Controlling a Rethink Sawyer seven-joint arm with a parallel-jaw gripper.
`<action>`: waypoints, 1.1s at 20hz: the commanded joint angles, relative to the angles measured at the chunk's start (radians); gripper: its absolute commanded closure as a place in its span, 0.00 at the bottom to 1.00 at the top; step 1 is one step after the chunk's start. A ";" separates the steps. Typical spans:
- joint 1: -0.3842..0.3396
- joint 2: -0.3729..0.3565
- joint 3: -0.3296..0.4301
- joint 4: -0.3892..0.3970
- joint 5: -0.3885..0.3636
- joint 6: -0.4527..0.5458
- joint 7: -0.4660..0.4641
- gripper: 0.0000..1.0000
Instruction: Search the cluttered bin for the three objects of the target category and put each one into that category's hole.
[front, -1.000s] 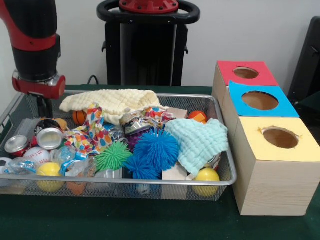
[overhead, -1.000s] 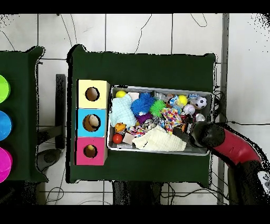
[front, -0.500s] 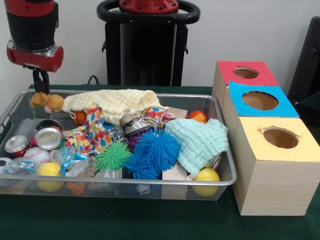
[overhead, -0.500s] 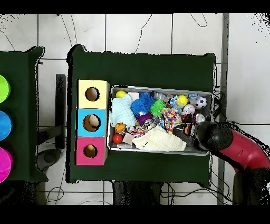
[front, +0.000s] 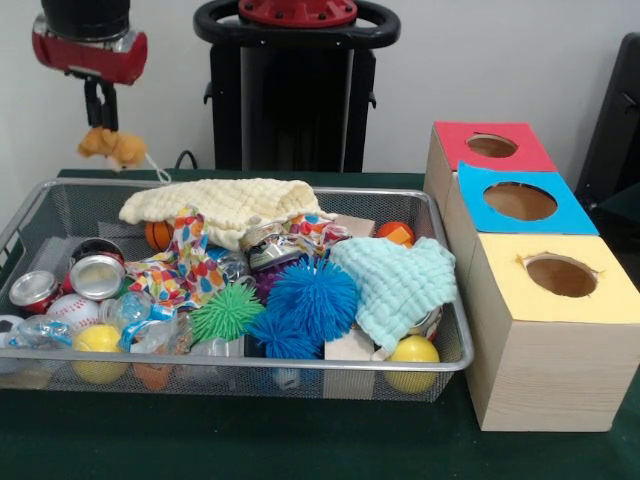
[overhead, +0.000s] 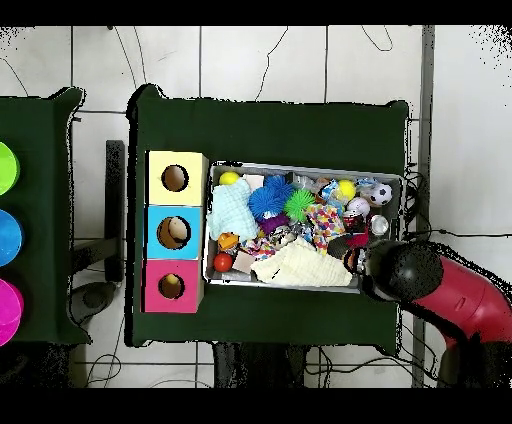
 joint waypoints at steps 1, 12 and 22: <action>0.073 -0.123 -0.032 0.120 0.026 0.225 0.135 1.00; 0.236 -0.268 -0.129 0.255 0.108 0.276 0.291 1.00; 0.386 -0.292 -0.206 0.341 0.185 0.199 0.412 1.00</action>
